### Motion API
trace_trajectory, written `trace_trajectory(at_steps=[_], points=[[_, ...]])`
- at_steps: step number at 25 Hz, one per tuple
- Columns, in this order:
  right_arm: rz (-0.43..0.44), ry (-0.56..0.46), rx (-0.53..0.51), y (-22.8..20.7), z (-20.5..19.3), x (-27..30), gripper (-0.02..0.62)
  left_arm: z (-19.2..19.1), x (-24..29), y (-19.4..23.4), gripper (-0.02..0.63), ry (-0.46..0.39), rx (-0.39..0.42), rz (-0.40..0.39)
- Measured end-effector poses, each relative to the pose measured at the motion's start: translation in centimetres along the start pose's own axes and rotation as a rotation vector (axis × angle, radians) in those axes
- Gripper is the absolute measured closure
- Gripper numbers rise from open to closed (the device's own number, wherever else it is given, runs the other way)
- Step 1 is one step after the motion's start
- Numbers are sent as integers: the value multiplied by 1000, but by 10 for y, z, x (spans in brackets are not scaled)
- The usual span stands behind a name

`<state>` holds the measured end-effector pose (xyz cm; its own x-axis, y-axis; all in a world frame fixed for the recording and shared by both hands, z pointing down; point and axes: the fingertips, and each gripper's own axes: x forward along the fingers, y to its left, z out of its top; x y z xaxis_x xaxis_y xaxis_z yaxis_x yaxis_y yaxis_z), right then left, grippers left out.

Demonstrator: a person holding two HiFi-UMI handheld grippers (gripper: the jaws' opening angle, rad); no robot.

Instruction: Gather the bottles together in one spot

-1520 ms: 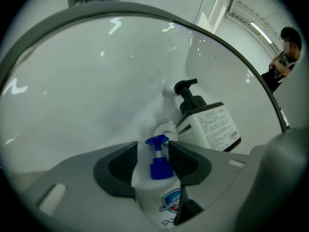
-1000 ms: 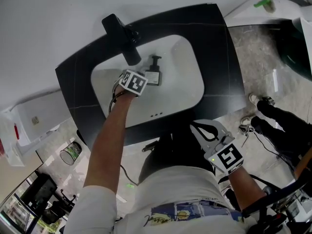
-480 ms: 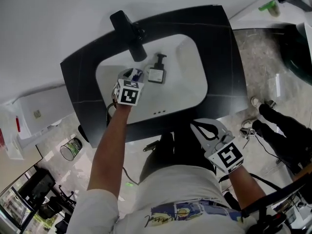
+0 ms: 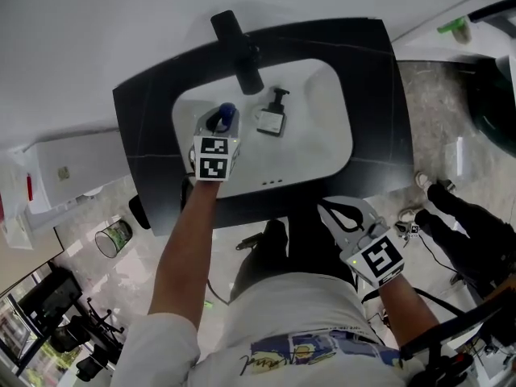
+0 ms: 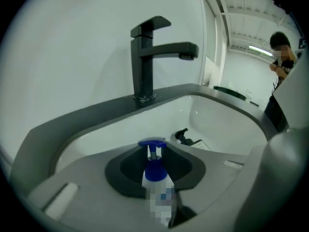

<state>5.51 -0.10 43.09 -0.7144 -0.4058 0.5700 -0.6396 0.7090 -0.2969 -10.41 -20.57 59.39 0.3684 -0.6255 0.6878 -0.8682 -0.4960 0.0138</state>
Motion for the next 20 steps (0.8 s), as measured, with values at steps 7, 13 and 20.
trace_trajectory(at_steps=[7, 13, 20], points=[[15, -6, -20, 9, 4, 4, 594, 17, -21, 8, 528, -81, -40, 22], [18, -10, -36, 14, 9, 4, 594, 55, -56, 27, 529, -206, -78, 58], [30, -14, -72, 22, 13, 5, 594, 120, -98, 71, 528, -354, -129, 106]])
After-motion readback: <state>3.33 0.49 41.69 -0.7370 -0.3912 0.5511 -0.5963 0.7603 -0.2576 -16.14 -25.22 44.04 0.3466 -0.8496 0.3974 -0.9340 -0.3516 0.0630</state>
